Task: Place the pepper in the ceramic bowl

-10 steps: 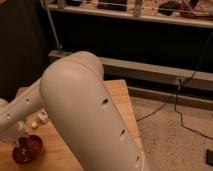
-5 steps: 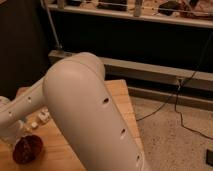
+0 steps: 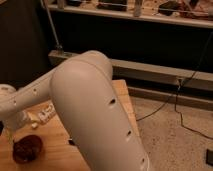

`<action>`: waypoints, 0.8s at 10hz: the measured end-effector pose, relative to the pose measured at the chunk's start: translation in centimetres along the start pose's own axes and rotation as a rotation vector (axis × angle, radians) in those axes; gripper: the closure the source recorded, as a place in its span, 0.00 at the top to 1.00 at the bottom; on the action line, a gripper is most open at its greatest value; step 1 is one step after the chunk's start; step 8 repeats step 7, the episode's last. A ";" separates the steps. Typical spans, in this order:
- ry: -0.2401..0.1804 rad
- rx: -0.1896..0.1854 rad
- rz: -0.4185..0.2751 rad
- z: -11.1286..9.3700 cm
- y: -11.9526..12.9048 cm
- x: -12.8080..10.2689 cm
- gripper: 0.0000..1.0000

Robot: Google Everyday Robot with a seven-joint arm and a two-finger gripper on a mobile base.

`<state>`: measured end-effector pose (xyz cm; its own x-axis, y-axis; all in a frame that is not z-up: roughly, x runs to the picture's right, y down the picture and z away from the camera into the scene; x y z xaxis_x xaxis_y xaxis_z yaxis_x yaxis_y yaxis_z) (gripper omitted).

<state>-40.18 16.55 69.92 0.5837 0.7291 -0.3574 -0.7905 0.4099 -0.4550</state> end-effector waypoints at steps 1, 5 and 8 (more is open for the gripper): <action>-0.023 0.001 0.098 -0.9 -2.1 -2.2 0.80; -0.053 0.005 0.343 -0.8 -8.9 -7.8 0.80; -0.052 0.004 0.348 -0.7 -8.9 -8.0 0.80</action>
